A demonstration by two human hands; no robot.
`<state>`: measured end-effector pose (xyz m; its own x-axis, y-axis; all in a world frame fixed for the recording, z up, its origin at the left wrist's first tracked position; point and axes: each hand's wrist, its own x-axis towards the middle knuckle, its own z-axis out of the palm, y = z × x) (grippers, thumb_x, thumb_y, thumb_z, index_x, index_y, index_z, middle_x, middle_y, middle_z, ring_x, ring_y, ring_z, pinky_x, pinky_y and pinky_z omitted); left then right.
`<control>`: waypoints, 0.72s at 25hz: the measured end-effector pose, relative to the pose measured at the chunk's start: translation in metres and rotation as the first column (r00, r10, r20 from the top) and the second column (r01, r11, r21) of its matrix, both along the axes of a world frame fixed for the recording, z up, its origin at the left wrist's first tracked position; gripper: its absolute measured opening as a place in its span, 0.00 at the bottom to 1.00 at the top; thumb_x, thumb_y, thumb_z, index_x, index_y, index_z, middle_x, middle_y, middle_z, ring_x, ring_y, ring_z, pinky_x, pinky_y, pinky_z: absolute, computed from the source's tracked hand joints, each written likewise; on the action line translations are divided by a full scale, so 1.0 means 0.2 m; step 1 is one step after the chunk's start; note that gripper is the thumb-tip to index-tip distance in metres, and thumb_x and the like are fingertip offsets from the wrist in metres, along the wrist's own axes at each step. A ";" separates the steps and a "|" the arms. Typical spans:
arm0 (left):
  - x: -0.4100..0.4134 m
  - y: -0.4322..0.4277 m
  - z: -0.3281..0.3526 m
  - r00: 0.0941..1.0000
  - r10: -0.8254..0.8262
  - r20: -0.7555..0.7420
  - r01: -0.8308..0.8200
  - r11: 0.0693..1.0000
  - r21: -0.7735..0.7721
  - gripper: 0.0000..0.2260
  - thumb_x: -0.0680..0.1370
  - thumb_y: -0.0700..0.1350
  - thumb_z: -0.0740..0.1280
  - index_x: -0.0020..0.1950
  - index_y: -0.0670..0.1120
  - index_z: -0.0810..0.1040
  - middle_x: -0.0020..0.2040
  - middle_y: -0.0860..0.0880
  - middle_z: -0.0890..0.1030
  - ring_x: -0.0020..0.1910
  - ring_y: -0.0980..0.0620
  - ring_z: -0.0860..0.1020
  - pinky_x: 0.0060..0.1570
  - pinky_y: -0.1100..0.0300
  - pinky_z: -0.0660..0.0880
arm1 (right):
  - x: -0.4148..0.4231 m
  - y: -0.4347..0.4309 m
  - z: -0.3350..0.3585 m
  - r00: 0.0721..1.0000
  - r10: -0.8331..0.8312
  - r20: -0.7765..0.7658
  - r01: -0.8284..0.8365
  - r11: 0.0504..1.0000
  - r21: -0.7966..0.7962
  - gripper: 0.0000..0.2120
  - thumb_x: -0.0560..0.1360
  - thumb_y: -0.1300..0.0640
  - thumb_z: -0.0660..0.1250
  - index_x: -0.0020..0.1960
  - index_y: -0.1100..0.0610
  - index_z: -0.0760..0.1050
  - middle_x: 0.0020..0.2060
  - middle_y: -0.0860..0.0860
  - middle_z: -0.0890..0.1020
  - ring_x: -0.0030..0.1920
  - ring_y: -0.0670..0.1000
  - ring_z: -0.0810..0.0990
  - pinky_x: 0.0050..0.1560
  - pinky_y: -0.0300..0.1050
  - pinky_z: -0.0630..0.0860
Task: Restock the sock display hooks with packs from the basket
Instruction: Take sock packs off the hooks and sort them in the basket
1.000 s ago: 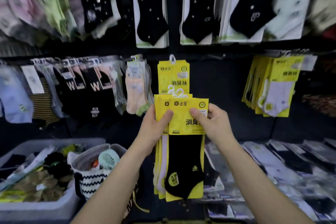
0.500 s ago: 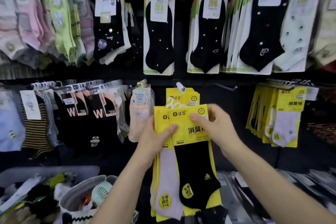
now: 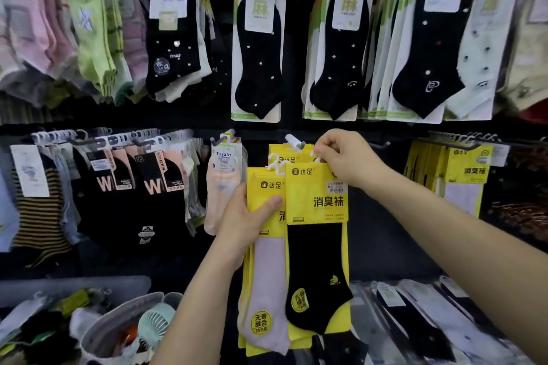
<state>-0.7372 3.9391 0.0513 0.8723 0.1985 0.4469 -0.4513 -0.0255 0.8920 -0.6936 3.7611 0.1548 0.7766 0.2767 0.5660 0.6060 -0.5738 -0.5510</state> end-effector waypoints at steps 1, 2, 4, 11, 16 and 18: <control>0.00 0.02 0.00 1.000 0.022 -0.002 -0.022 1.000 -0.009 0.15 0.72 0.45 0.71 0.56 0.46 0.75 0.50 0.48 0.83 0.47 0.51 0.83 0.43 0.58 0.81 | 0.03 0.00 0.01 1.000 -0.017 -0.014 0.018 0.999 0.045 0.10 0.78 0.57 0.61 0.38 0.52 0.74 0.34 0.45 0.76 0.32 0.44 0.71 0.33 0.38 0.68; -0.01 0.05 0.01 0.999 0.045 -0.003 -0.045 0.999 -0.014 0.13 0.72 0.45 0.71 0.56 0.47 0.75 0.50 0.49 0.83 0.47 0.51 0.83 0.44 0.57 0.81 | 0.06 0.01 0.03 0.999 -0.030 -0.029 0.032 0.996 0.088 0.10 0.78 0.57 0.61 0.40 0.55 0.75 0.35 0.46 0.76 0.33 0.45 0.72 0.35 0.39 0.70; -0.02 0.12 0.02 0.997 0.079 0.003 -0.079 0.997 -0.022 0.13 0.72 0.45 0.71 0.56 0.48 0.75 0.49 0.50 0.84 0.46 0.52 0.83 0.42 0.58 0.80 | 0.11 0.03 0.06 0.997 -0.052 -0.053 0.058 0.990 0.127 0.09 0.78 0.57 0.61 0.44 0.59 0.77 0.36 0.46 0.77 0.35 0.47 0.73 0.37 0.40 0.72; -0.09 0.26 0.04 0.984 0.179 0.019 -0.179 0.984 0.021 0.19 0.66 0.53 0.71 0.54 0.49 0.75 0.48 0.50 0.84 0.43 0.55 0.83 0.34 0.66 0.78 | 0.19 0.14 0.04 0.995 -0.094 -0.043 0.096 0.994 0.056 0.06 0.76 0.55 0.65 0.42 0.54 0.78 0.35 0.43 0.77 0.36 0.44 0.74 0.32 0.36 0.68; -0.12 0.23 0.08 0.982 0.182 0.042 -0.183 0.982 0.041 0.18 0.64 0.55 0.71 0.52 0.52 0.75 0.48 0.52 0.83 0.44 0.57 0.83 0.34 0.67 0.77 | 0.15 0.10 0.05 0.996 -0.085 -0.032 0.087 0.995 0.042 0.06 0.76 0.54 0.67 0.40 0.50 0.78 0.36 0.41 0.77 0.38 0.43 0.76 0.34 0.36 0.70; -0.13 0.22 0.09 0.983 0.177 0.054 -0.179 0.983 0.038 0.18 0.64 0.55 0.71 0.51 0.53 0.75 0.48 0.52 0.83 0.44 0.56 0.83 0.37 0.65 0.78 | 0.14 0.08 0.03 0.996 -0.093 -0.013 0.093 0.996 0.014 0.05 0.76 0.54 0.66 0.41 0.50 0.77 0.37 0.41 0.76 0.40 0.43 0.75 0.35 0.37 0.71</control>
<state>-0.7639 3.9834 0.0692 0.8010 0.3284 0.5005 -0.4802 -0.1467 0.8648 -0.6656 3.7779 0.1602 0.8054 0.1945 0.5600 0.5436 -0.6191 -0.5668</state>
